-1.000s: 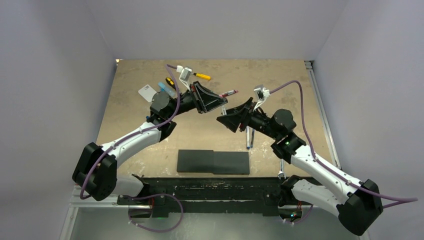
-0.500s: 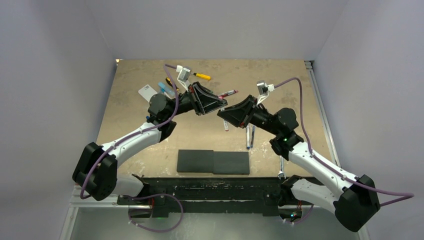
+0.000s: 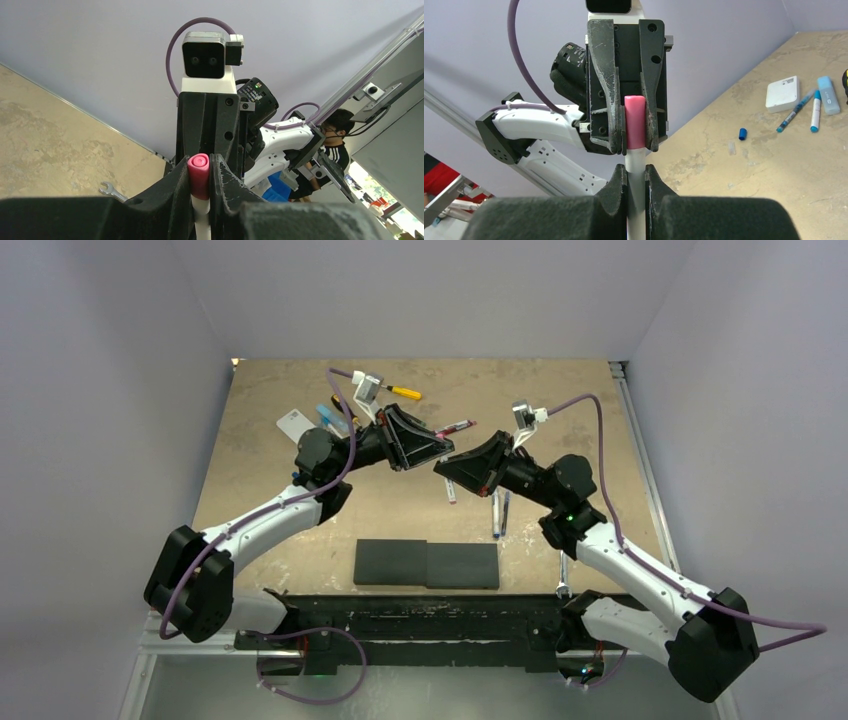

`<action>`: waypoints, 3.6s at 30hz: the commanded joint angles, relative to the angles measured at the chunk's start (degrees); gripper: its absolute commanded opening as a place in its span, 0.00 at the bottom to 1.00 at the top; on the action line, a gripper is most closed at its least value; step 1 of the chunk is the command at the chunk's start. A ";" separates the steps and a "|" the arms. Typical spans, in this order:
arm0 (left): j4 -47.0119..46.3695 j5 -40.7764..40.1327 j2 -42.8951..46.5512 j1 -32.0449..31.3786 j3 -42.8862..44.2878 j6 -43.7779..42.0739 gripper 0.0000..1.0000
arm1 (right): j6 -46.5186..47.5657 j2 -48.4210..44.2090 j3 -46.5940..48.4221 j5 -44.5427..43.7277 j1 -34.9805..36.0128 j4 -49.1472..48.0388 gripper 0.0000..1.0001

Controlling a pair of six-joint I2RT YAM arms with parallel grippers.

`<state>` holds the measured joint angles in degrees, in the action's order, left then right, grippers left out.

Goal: Open the pen caps

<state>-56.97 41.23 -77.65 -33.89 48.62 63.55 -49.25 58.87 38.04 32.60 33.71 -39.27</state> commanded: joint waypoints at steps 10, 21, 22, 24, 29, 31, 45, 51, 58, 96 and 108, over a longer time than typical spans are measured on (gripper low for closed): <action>-5.14 -5.94 4.83 5.61 -1.04 3.87 0.00 | 8.52 -2.74 1.66 -3.81 0.10 8.61 0.00; -12.53 -11.93 1.29 13.80 3.11 14.58 0.00 | 9.92 -5.98 0.68 -6.84 0.06 13.23 0.00; -13.19 -12.38 1.19 14.03 2.94 14.96 0.00 | 10.18 -6.12 0.84 -6.85 0.04 13.66 0.00; -13.56 -13.75 1.18 14.48 2.71 15.59 0.00 | 10.83 -6.35 1.30 -7.13 0.11 14.36 0.00; -11.22 -15.56 0.62 14.88 5.32 14.50 0.00 | 11.14 -6.65 1.45 -8.08 0.06 14.35 0.00; -10.16 -16.03 0.29 15.06 6.73 13.73 0.00 | 11.11 -6.98 1.35 -8.51 0.09 14.57 0.00; -3.64 -19.01 -0.03 20.83 9.21 13.21 0.00 | 12.34 -9.14 2.25 -11.01 0.04 18.06 0.00; 0.84 -20.73 -0.65 22.08 12.40 12.16 0.00 | 12.28 -10.00 1.92 -11.77 0.12 18.75 0.00; 0.27 -18.91 -3.19 24.28 16.56 13.76 0.00 | 12.65 -10.97 2.35 -12.80 0.21 19.95 0.00; 43.53 -20.98 29.07 12.62 -20.18 -12.93 0.00 | 7.90 18.13 -3.53 -52.29 -10.32 45.01 0.00; 43.77 -21.05 29.53 12.53 -20.75 -13.17 0.00 | 7.72 17.39 -4.98 -49.82 -10.33 46.41 0.21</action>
<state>-11.20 19.73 -49.04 -21.08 28.21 50.35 -40.60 77.21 32.58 -18.44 23.44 4.62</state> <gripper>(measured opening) 0.110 0.194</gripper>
